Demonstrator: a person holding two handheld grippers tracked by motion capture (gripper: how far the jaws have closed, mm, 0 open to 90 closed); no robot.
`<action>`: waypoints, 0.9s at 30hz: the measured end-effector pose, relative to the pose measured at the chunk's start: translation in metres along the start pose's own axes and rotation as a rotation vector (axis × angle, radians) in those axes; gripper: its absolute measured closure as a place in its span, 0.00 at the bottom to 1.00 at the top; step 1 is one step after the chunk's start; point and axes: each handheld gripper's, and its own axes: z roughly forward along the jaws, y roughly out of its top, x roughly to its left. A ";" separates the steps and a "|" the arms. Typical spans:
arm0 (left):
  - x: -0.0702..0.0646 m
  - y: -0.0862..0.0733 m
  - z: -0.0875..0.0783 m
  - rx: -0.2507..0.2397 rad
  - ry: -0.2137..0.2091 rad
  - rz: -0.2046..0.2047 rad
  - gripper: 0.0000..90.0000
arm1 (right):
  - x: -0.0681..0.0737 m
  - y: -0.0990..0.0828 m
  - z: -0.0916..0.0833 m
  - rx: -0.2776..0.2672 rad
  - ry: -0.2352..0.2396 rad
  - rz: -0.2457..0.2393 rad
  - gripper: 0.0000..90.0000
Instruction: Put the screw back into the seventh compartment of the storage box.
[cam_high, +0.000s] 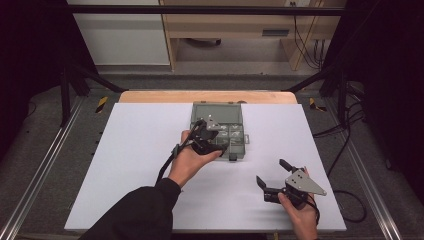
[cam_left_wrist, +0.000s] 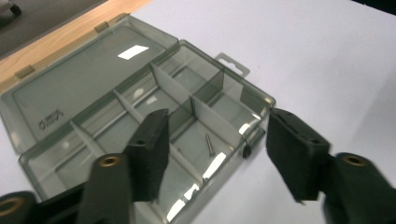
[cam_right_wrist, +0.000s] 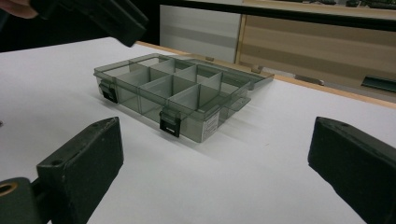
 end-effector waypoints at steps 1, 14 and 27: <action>0.000 -0.003 -0.004 0.003 0.004 0.003 0.40 | 0.000 0.000 0.000 0.000 -0.001 0.001 0.04; 0.009 -0.042 -0.043 0.069 0.030 0.007 0.20 | 0.001 0.000 0.000 0.004 -0.003 -0.009 0.04; 0.007 -0.079 -0.059 0.158 -0.029 0.009 0.13 | 0.002 0.000 0.000 0.008 -0.003 -0.013 0.03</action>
